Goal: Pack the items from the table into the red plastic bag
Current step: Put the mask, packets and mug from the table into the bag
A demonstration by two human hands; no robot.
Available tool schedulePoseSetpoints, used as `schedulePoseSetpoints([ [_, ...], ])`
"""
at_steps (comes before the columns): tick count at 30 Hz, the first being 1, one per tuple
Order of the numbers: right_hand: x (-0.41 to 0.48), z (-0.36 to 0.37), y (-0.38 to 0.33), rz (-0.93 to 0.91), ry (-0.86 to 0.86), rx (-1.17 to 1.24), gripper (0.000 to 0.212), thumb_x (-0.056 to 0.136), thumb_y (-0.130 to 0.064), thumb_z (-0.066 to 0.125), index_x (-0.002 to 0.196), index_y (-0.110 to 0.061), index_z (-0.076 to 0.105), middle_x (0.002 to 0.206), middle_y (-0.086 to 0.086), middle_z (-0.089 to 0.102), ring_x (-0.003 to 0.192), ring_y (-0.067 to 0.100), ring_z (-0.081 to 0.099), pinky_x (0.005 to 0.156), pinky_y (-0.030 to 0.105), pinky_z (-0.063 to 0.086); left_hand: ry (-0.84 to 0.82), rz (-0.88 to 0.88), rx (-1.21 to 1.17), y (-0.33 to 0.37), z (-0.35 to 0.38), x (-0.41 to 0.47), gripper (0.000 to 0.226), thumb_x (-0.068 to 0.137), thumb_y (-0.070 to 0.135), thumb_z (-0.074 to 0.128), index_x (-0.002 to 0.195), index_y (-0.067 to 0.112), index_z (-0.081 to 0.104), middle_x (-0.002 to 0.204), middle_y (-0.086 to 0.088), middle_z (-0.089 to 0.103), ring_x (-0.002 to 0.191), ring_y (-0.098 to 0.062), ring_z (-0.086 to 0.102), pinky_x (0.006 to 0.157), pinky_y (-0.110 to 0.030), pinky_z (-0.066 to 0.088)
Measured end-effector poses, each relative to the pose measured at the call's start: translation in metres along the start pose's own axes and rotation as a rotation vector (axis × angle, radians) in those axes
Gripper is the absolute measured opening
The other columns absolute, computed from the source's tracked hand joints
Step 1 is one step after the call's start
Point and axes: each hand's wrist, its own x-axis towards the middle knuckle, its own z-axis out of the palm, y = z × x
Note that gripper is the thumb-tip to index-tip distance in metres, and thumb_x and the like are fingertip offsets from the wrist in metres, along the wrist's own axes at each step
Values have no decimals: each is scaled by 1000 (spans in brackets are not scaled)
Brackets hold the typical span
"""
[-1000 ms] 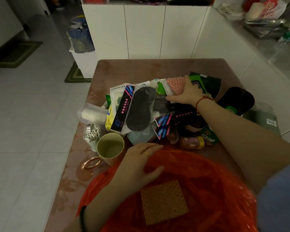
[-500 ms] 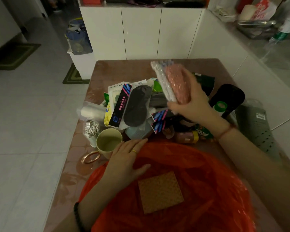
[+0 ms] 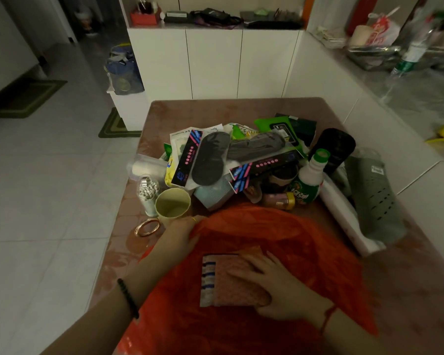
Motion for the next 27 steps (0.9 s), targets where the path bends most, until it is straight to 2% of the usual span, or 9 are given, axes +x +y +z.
schedulePoseSetpoints([
  [3, 18, 1, 3, 66, 68, -114, 75, 82, -52, 46, 123, -61, -16, 158, -1, -5, 140, 13, -14, 113, 40, -13, -15, 10, -48, -1, 1, -1, 40, 82, 21, 44, 119, 12, 59, 108, -8, 69, 99, -17, 62, 83, -15, 39],
  [6, 25, -15, -3, 126, 42, -70, 91, 65, -79, 35, 142, -44, 1, 158, 2, 0, 145, 21, -3, 111, 32, -8, -4, 9, -105, -3, -1, 0, 31, 89, 12, 51, 118, 12, 59, 109, -4, 68, 96, -7, 59, 76, -1, 36],
  [8, 30, -37, -6, 155, 165, 115, 79, 74, -69, 37, 142, -29, 31, 154, 2, 24, 142, 17, 20, 115, 28, 4, -20, -10, -158, -5, -3, -1, 32, 89, 10, 53, 120, 15, 58, 108, 2, 65, 92, 0, 57, 76, 1, 39],
  [10, 40, -63, -2, 172, 509, 365, 40, 86, -39, 58, 122, -21, 57, 130, 2, 56, 119, 12, 50, 110, 36, 36, -49, -29, -203, -7, -6, -1, 37, 86, 16, 59, 123, 20, 54, 109, 9, 61, 89, 4, 58, 79, -5, 46],
  [13, 66, -99, 23, 301, 844, 415, 39, 82, -8, 63, 121, -13, 56, 123, 7, 58, 108, 17, 56, 100, 37, 46, -89, -37, -251, -5, -10, 2, 53, 79, 37, 66, 128, 29, 47, 116, 13, 56, 101, -1, 57, 89, -21, 50],
  [18, 115, -136, 67, 486, 463, -178, 95, 79, -6, 64, 148, -26, 1, 157, 13, 1, 145, 32, 0, 116, 50, 10, -47, 7, -331, 5, -17, 19, 64, 65, 71, 52, 121, 43, 45, 110, 26, 52, 104, 7, 52, 85, -10, 46],
  [20, 128, -142, 73, 452, 366, -306, 94, 80, -8, 64, 147, -28, 1, 158, 10, 1, 145, 29, 0, 116, 52, 4, -7, 18, -363, 4, -16, 28, 65, 67, 73, 49, 123, 40, 48, 108, 23, 56, 102, 4, 53, 85, -14, 47],
  [24, 132, -149, 82, 412, 356, -397, 70, 87, -4, 52, 146, -25, 19, 155, 6, 20, 143, 23, 19, 116, 49, 9, 85, 1, -477, 6, -15, 38, 33, 87, 31, 57, 118, 36, 50, 98, 16, 60, 96, 5, 55, 76, -9, 45],
  [27, 123, -157, 90, 369, 377, -448, 55, 90, -7, 46, 140, -23, 35, 150, 3, 35, 138, 19, 32, 115, 41, 15, 118, -29, -564, 8, -17, 44, 27, 90, 24, 51, 115, 37, 50, 104, 15, 61, 96, 11, 56, 75, -3, 44],
])
